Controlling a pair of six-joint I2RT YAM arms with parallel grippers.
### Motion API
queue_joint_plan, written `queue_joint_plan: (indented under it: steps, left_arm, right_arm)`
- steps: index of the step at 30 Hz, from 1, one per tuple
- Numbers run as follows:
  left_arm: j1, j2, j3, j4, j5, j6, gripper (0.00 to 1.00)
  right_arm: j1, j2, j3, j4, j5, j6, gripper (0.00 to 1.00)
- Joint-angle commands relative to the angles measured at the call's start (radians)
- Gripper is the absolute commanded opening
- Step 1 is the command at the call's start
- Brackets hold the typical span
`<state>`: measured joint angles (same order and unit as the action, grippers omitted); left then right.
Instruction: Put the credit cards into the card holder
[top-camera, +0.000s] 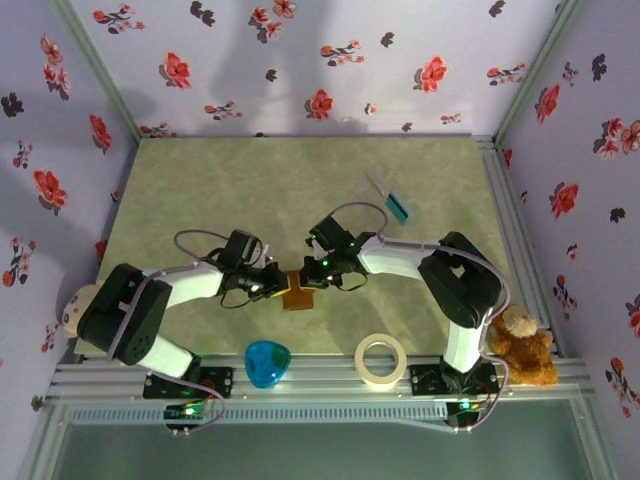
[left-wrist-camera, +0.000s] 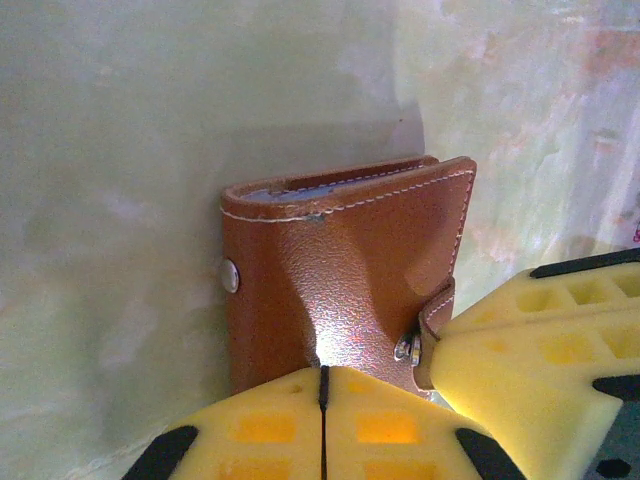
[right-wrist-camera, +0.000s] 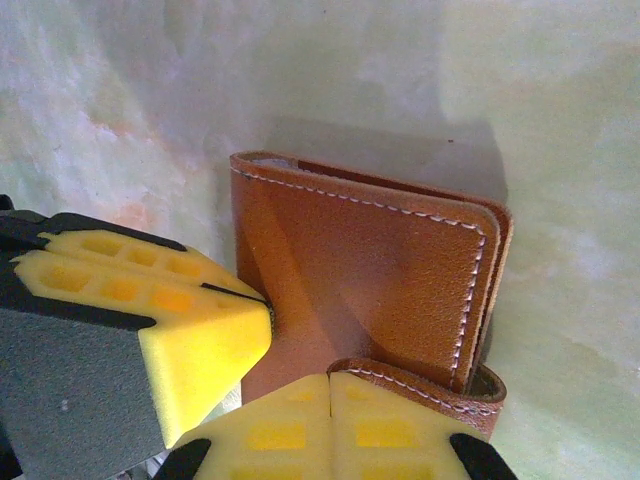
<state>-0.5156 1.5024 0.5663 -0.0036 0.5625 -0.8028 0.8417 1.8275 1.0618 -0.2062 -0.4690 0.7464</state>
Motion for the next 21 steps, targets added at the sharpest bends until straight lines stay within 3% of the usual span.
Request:
queue_joint_plan:
  steps: [1, 21]
  left_arm:
    - [0.005, 0.033, -0.027, -0.019, -0.014, -0.003, 0.09]
    - [0.005, 0.032, -0.033, -0.019, -0.014, -0.001, 0.07]
  right_arm:
    - [0.013, 0.016, 0.027, -0.027, -0.019, -0.025, 0.00]
    - [0.021, 0.075, 0.044, -0.113, 0.023, -0.052, 0.00]
